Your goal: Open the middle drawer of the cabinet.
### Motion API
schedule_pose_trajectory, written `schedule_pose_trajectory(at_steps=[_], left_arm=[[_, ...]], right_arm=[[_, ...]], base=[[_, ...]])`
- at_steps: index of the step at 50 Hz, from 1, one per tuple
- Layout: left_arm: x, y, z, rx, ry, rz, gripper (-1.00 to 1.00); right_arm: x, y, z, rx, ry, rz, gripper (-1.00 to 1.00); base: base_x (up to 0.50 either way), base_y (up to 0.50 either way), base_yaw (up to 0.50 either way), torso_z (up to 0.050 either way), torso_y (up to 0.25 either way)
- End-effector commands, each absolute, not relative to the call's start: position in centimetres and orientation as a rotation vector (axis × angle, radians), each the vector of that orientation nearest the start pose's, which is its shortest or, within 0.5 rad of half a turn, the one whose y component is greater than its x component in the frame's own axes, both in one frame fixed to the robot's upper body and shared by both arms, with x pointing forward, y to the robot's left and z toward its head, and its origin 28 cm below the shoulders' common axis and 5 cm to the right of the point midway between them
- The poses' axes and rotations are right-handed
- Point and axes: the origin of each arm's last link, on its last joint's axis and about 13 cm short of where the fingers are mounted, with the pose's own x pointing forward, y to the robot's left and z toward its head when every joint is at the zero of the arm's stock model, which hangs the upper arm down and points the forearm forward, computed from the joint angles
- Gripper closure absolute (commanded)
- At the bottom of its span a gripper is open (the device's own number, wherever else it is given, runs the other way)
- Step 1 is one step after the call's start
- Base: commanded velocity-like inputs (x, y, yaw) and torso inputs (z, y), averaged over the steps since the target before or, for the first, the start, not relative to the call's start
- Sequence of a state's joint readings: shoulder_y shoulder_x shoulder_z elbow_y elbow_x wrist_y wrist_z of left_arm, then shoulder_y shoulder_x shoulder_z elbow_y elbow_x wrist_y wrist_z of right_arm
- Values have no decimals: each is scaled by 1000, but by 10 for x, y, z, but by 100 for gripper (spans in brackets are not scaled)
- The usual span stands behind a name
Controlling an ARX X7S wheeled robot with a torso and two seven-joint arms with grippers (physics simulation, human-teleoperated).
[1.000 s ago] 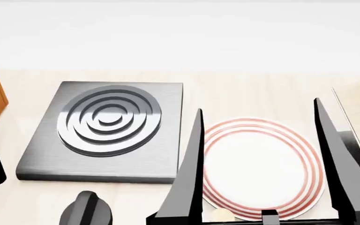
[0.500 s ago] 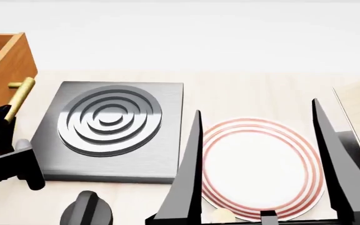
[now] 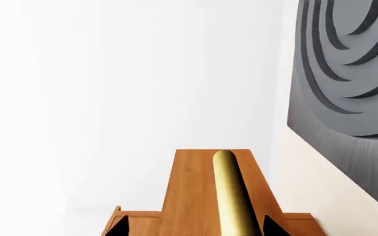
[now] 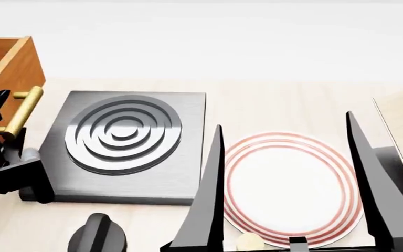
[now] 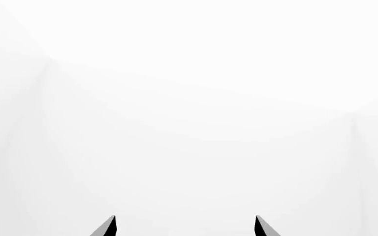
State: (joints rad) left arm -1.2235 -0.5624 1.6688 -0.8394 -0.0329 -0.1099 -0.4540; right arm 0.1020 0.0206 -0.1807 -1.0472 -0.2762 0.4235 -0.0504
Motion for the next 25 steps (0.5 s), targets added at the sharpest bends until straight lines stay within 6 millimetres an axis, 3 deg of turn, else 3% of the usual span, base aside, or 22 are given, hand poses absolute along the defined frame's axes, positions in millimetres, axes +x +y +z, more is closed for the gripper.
schedule_pose_trajectory(at_steps=[1, 8, 18, 25], left_arm=[[392, 323, 157, 1553, -187, 38, -100], [386, 319, 147, 1319, -94, -81, -100], [382, 314, 146, 1104, -22, -106, -100], [381, 312, 151, 823, 65, -108, -100]], right_arm=[[158, -86, 205, -204, -735, 15, -100], [158, -86, 206, -204, -735, 14, -100], [158, -86, 206, -201, -739, 12, -100], [159, -86, 206, -200, -738, 14, -100]], base=[[0, 0, 0, 0, 0], [0, 0, 0, 1, 2], [0, 0, 0, 0, 1], [0, 0, 0, 0, 1]])
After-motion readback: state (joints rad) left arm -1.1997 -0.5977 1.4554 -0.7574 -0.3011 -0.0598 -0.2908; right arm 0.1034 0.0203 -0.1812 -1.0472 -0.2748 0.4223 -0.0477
